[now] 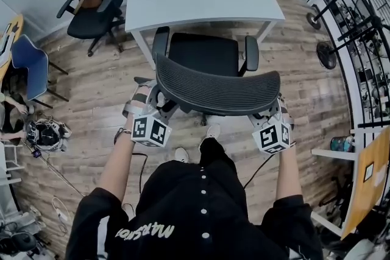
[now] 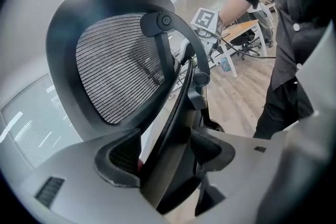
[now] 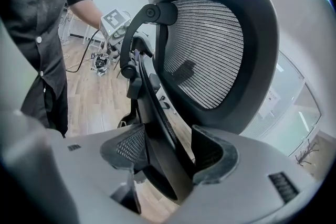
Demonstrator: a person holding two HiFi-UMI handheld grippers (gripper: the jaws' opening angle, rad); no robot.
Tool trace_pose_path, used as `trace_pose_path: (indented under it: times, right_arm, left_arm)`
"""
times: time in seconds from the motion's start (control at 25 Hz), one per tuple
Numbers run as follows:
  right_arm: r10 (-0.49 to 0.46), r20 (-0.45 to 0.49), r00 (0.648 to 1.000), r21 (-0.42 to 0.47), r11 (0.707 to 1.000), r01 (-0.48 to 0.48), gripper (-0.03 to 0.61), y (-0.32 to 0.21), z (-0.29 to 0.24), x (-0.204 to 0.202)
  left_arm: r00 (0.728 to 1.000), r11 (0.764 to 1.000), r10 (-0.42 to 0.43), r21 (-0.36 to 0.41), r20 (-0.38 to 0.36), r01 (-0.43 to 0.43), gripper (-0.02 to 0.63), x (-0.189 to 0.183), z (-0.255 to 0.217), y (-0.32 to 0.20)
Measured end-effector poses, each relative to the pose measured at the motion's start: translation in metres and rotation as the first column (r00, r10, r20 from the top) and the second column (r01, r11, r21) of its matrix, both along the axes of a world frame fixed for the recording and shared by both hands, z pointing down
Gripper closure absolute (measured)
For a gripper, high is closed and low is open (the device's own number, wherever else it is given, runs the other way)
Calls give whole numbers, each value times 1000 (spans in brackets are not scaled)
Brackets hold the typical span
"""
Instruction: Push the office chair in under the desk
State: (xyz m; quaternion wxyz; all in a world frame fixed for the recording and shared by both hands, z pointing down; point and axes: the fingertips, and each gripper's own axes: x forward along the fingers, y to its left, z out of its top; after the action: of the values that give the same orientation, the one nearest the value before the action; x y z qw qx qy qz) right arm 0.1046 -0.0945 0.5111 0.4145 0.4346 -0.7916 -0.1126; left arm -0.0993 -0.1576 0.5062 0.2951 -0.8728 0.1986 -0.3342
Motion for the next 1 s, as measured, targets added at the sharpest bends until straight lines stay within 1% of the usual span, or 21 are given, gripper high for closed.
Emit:
trace_pose_path:
  times: [0.2, 1.0]
  right_arm:
    - [-7, 5, 1000, -14, 1000, 7, 290, -11, 5, 9]
    - [-47, -4, 999, -1, 999, 47, 288, -86, 6, 46]
  left_arm:
    - [1000, 1000, -13, -23, 5, 14, 305, 9, 5, -10]
    - [998, 997, -62, -34, 12, 62, 306, 43, 7, -77]
